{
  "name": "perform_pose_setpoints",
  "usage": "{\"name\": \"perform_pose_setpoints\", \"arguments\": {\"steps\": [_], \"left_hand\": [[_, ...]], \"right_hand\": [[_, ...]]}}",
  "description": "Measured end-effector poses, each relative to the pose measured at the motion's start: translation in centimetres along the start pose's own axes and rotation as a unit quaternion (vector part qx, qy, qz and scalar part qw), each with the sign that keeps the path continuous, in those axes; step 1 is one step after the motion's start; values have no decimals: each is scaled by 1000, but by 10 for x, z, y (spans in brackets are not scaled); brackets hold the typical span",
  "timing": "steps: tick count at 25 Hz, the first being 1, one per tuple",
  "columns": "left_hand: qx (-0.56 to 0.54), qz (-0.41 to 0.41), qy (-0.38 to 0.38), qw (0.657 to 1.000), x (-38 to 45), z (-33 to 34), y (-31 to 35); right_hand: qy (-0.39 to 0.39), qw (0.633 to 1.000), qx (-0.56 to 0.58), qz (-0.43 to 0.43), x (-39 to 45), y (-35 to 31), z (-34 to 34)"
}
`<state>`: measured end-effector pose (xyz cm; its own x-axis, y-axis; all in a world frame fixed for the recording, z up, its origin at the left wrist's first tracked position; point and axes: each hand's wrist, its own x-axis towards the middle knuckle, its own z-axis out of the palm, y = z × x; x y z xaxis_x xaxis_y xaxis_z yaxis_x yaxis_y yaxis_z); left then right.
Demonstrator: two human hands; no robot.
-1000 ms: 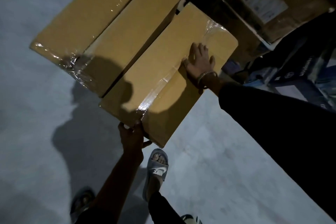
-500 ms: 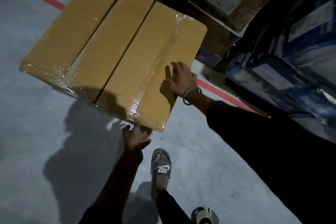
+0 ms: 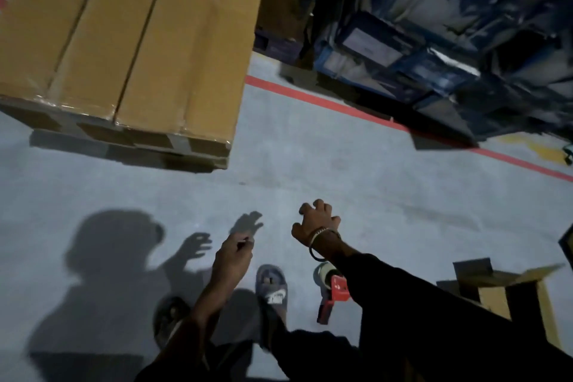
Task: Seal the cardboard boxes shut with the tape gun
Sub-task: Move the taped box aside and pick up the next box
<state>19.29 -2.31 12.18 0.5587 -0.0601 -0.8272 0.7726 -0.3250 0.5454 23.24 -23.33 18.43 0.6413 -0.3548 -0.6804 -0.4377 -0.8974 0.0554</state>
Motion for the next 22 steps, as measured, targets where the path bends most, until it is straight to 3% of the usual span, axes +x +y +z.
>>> {"name": "perform_pose_setpoints", "arguments": {"steps": [4,8,11,13,15,17,20,22], "left_hand": [[59,7,-6,998,-20,44,-14],[149,22,-21,988,52,113,-72],[260,80,-47,961,115,189,-89],[305,136,-40,942,140,232,-84],[345,177,-56,920,164,272,-88],[387,212,-72,894,160,294,-88],[439,271,-77,853,112,294,-85],[410,297,-45,861,50,299,-81]], "right_hand": [[-57,996,64,20,-8,39,74],[-56,990,131,4,35,79,146],[-74,991,106,24,89,130,189],[-72,997,40,8,125,156,201],[-23,999,-44,-13,148,184,211],[-33,996,-78,4,148,197,210],[-25,999,-29,-17,105,190,174],[36,997,49,-51,49,200,148]]}}
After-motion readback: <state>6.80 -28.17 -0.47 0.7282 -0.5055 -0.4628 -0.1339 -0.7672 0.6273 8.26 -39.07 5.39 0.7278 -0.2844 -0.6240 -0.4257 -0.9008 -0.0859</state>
